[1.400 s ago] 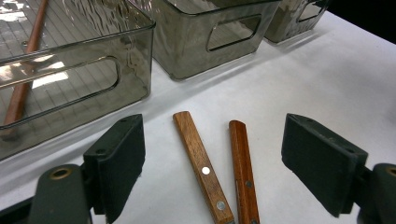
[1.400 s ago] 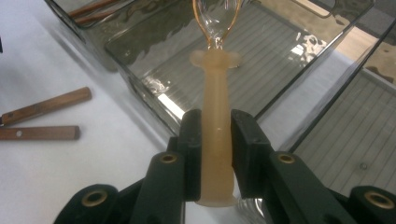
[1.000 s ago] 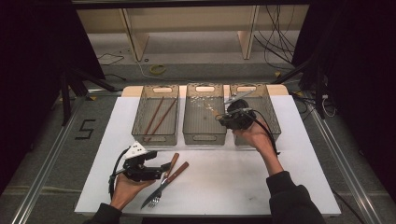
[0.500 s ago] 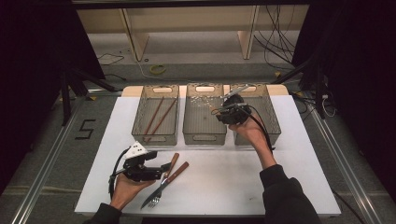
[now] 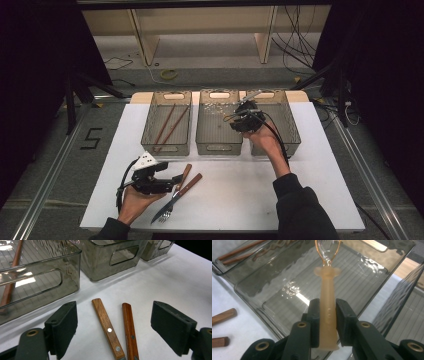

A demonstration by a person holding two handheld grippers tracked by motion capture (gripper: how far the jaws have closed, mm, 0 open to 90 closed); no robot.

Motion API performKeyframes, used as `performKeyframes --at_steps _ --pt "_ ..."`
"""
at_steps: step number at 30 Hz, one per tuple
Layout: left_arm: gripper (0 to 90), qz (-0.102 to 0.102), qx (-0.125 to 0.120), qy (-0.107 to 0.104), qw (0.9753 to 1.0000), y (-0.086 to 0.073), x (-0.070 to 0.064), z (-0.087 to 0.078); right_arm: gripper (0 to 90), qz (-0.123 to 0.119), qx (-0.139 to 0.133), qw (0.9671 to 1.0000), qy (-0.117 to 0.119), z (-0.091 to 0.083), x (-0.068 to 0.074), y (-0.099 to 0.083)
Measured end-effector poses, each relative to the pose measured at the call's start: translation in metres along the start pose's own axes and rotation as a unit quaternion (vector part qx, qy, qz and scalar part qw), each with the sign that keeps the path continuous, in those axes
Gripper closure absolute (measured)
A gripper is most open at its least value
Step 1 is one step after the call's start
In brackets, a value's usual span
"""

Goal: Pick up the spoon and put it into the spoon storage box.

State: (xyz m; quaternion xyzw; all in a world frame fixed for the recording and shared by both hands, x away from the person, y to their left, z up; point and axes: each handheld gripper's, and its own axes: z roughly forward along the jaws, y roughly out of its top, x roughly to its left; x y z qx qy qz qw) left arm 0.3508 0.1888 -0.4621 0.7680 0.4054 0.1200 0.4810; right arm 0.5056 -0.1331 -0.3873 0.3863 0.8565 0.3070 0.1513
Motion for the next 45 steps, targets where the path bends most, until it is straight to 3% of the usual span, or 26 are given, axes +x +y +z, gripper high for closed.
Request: performKeyframes --at_steps 13,16,25,45 --pt "20.8 0.0 0.001 -0.001 1.0 0.0 0.0 0.0 72.6 0.009 0.01 0.9999 0.006 0.019 0.002 0.003" --pt "20.8 0.0 0.001 0.0 1.0 0.0 0.0 0.0 56.3 0.018 0.015 0.9996 0.013 0.022 0.002 0.005" --pt "20.8 0.001 0.001 0.002 1.0 0.0 0.0 0.0 42.3 0.031 -0.016 0.9991 0.023 0.003 0.0 0.002" --pt "20.8 -0.003 0.002 0.005 1.0 0.001 0.002 0.0 35.4 0.037 -0.074 0.9959 0.037 -0.038 -0.001 -0.029"
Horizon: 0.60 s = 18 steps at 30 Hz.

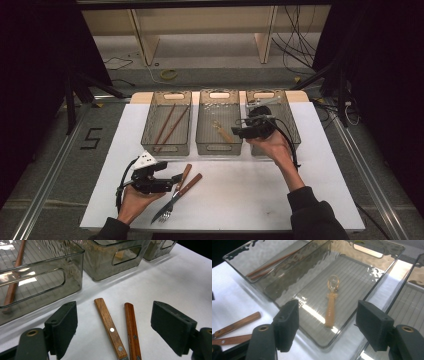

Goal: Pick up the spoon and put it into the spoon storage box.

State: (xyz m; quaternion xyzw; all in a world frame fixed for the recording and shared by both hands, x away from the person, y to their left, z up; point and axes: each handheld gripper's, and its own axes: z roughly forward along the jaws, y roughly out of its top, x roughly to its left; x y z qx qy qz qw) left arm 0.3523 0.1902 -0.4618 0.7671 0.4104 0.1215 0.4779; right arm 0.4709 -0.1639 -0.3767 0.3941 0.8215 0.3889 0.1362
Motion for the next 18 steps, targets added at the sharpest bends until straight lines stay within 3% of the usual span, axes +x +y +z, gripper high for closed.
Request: performKeyframes --at_steps 18 --pt "20.7 -0.014 0.008 0.003 0.9999 0.007 0.009 -0.002 28.2 0.003 -0.056 0.9982 0.019 -0.042 0.011 -0.043"
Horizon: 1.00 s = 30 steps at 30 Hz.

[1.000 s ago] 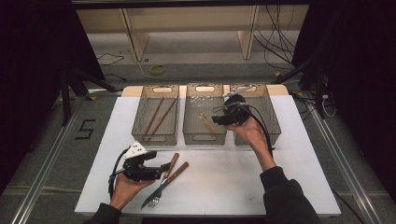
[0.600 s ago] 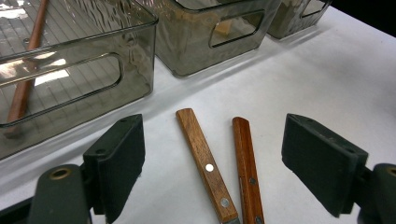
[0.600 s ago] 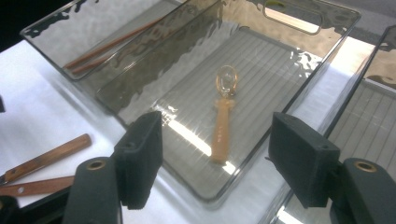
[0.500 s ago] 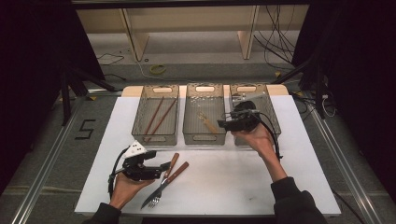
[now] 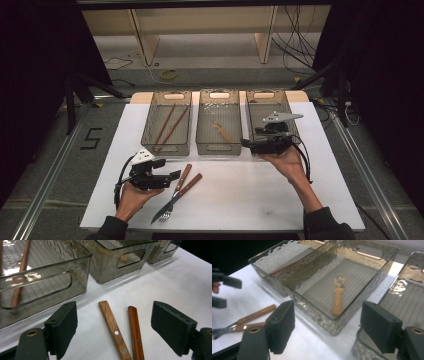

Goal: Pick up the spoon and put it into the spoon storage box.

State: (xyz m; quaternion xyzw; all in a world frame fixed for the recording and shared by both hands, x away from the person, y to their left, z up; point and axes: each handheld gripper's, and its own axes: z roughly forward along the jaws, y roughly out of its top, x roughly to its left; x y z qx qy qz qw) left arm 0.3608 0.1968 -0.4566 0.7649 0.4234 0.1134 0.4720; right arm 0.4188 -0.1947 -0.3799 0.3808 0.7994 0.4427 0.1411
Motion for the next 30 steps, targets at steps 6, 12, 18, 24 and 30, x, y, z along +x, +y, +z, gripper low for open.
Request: performKeyframes --at_steps 6,12,18,24,30 --pt "21.5 -0.01 0.014 0.005 0.9998 0.003 0.005 0.001 26.8 -0.005 -0.002 0.9999 0.011 -0.007 0.008 -0.02" --pt "22.5 -0.022 0.029 0.008 0.9993 0.006 0.01 0.002 26.4 -0.012 -0.004 0.9997 0.02 -0.012 0.017 -0.037" --pt "23.2 -0.03 0.037 0.012 0.9988 0.009 0.014 0.003 26.4 -0.002 -0.021 0.9995 0.023 -0.02 0.019 -0.053" --pt "24.4 -0.029 0.049 0.016 0.9982 0.011 0.015 0.008 26.3 0.02 -0.031 0.999 0.026 -0.029 0.017 -0.069" --pt "26.4 -0.032 0.066 0.016 0.9972 0.012 0.019 0.014 26.4 0.034 -0.043 0.9983 0.021 -0.038 0.013 -0.084"
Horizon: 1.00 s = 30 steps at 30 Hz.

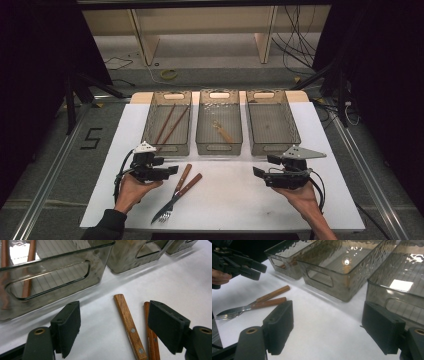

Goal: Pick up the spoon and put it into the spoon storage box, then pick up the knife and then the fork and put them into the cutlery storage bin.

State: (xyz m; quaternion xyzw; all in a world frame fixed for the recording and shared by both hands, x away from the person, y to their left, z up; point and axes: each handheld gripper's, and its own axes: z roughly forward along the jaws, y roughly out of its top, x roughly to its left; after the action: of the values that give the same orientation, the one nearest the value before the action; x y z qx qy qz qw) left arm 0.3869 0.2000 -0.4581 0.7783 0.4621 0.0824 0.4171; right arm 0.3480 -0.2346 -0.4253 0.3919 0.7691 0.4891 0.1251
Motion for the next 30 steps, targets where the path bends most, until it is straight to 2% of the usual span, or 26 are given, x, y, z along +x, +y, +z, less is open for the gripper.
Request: performKeyframes --at_steps 8,13,16,23,30 --pt "32.4 -0.007 0.019 0.008 0.9998 0.004 0.003 0.005 26.4 0.011 -0.003 0.9999 0.002 -0.007 0.0 -0.011" --pt "48.0 -0.007 0.036 0.028 0.9989 0.006 0.004 0.01 26.6 0.011 0.002 0.9999 0.004 -0.006 0.001 -0.015" --pt "58.5 0.003 0.054 0.039 0.9978 0.007 0.006 0.015 26.7 0.01 0.004 0.9999 0.003 -0.006 0.001 -0.017" --pt "80.8 0.022 0.089 0.036 0.9952 0.007 0.003 0.031 27.0 0.008 0.007 0.9999 0.004 -0.005 0.003 -0.018" --pt "88.5 0.042 0.115 0.018 0.9923 0.006 -0.009 0.042 27.2 0.008 0.009 0.9999 0.004 -0.006 0.003 -0.018"
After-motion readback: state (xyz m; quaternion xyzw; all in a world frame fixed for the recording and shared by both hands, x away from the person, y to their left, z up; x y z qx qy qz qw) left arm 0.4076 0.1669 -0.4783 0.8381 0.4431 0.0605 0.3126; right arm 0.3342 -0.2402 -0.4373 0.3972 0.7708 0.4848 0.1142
